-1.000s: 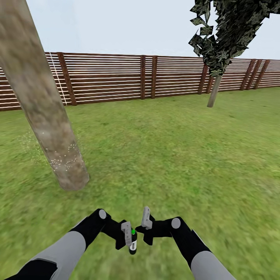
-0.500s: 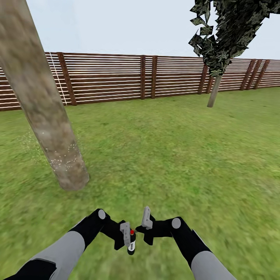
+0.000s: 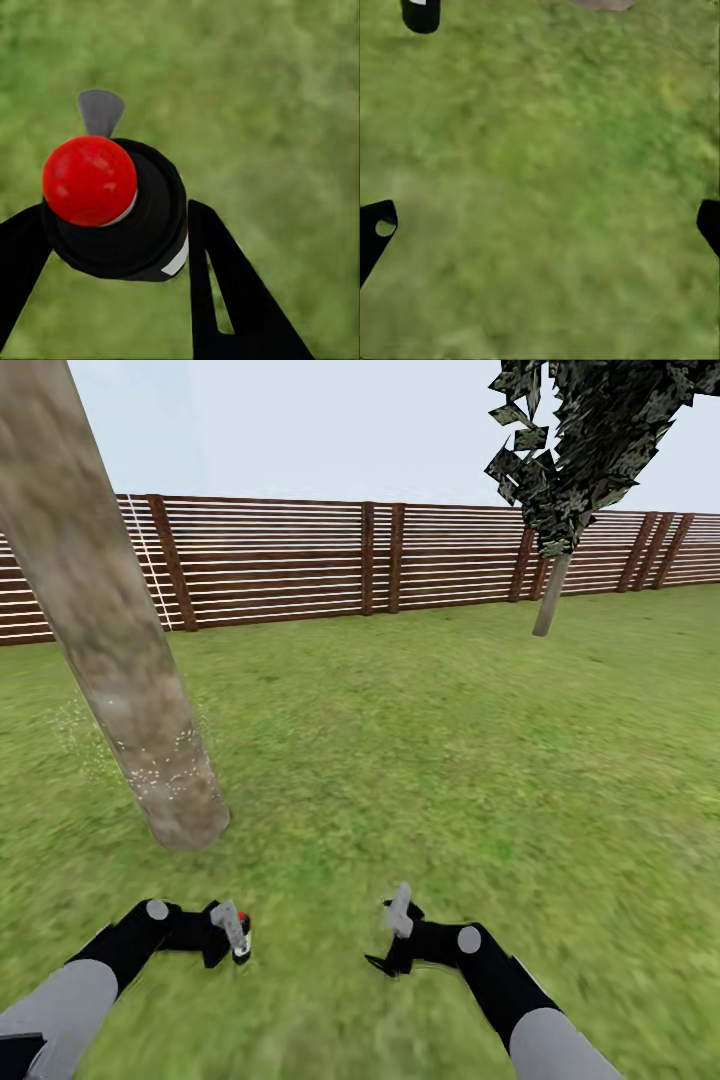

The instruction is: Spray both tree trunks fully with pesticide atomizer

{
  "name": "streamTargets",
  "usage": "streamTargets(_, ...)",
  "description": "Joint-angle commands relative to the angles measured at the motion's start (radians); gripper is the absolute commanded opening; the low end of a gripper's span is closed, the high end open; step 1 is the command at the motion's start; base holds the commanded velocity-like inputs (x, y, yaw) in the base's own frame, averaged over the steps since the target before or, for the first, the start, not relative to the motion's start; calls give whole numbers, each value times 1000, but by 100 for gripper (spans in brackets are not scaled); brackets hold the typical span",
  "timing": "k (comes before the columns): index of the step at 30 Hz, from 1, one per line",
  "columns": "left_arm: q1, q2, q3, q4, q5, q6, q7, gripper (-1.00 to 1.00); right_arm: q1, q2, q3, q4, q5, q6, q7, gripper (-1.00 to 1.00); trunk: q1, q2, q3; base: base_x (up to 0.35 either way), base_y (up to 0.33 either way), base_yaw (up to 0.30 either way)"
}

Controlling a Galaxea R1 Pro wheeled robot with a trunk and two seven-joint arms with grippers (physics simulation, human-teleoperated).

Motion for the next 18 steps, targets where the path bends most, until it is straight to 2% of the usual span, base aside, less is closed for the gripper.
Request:
streamTargets(1,21,0,89,6,24,-3,126,-100,2,-22,0,54,-5,-1,-136,100,0,0,0,0,0,0)
streamTargets(2,43,-1,164,15,51,-4,216,-100,6,-29,-1,105,-11,-3,-248,100,0,0,0,0,0,0)
streamTargets(3,73,-8,249,37,89,-10,308,-100,28,-33,-2,171,-26,-4,-404,100,0,0,0,0,0,0)
streamTargets(5,157,-18,387,67,177,-40,525,-100,90,-34,0,327,-95,-48,-807,100,0,0,0,0,0,0)
streamTargets(6,228,-22,453,77,263,-124,677,-100,114,-32,0,429,-142,-166,-1039,100,0,0,0,0,0,0)
streamTargets(7,275,-24,481,80,326,-192,765,-100,123,-32,-1,486,-167,-261,-1152,100,0,0,0,0,0,0)
streamTargets(8,320,-25,496,82,391,-259,840,-100,128,-34,-1,530,-191,-356,-1237,100,0,0,0,0,0,0)
streamTargets(9,358,-25,504,84,438,-304,891,-100,135,-35,-1,553,-220,-421,-1295,100,0,0,0,0,0,0)
streamTargets(10,392,-24,510,89,468,-332,923,-100,152,-36,-2,567,-278,-467,-1335,100,0,0,0,0,0,0)
streamTargets(11,406,-24,512,99,482,-344,936,-100,160,-34,0,574,-330,-486,-1348,100,0,0,0,0,0,0)
streamTargets(12,411,-24,513,117,487,-348,940,-100,163,-31,2,576,-350,-492,-1352,100,0,0,0,0,0,0)
streamTargets(14,415,-24,512,163,491,-353,944,-100,165,-31,4,579,-361,-495,-1354,100,0,0,0,0,0,0)
streamTargets(18,417,-21,514,201,493,-356,945,-100,170,-35,4,581,-367,-496,-1355,100,0,0,0,0,0,0)
